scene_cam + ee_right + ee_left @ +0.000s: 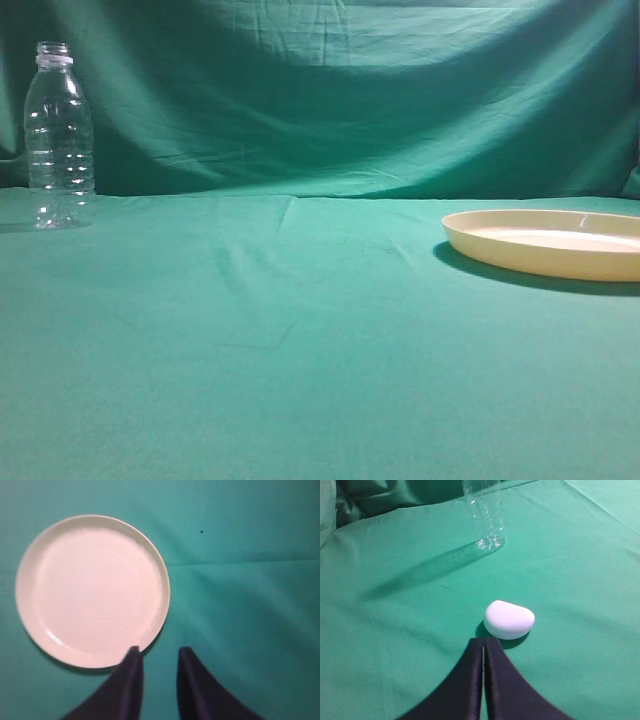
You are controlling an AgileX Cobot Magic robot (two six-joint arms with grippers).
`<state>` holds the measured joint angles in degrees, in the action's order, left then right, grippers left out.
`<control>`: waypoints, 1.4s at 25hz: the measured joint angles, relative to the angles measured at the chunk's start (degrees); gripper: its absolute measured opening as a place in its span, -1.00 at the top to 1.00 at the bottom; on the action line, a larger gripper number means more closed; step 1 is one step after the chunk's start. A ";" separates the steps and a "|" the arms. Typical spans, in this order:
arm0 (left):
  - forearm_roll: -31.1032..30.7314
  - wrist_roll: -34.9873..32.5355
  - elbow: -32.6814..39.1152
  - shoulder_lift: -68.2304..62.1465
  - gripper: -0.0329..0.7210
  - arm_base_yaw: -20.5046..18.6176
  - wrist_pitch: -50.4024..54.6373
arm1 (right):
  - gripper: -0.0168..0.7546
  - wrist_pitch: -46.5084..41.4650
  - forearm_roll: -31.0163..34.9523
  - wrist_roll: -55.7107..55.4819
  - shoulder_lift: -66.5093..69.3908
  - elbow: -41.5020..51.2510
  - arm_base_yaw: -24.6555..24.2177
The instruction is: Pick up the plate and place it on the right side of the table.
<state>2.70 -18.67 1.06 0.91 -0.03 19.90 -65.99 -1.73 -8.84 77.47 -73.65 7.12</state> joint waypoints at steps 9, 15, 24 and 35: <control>0.00 0.00 0.00 0.00 0.91 0.00 0.00 | 0.96 -3.77 4.44 3.91 -23.44 0.00 0.00; 0.00 0.00 0.00 0.00 0.91 0.00 0.00 | 0.96 -4.94 4.57 7.30 -37.32 0.00 0.00; 0.00 0.00 0.00 0.00 0.91 0.00 0.00 | 0.96 -2.20 5.60 8.32 -51.90 9.41 0.00; 0.00 0.00 0.00 0.00 0.91 0.00 0.00 | 0.96 15.54 4.47 10.57 -59.68 31.36 0.00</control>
<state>2.70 -18.67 1.06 0.91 -0.03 19.90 -50.45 2.74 1.74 17.79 -42.29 7.12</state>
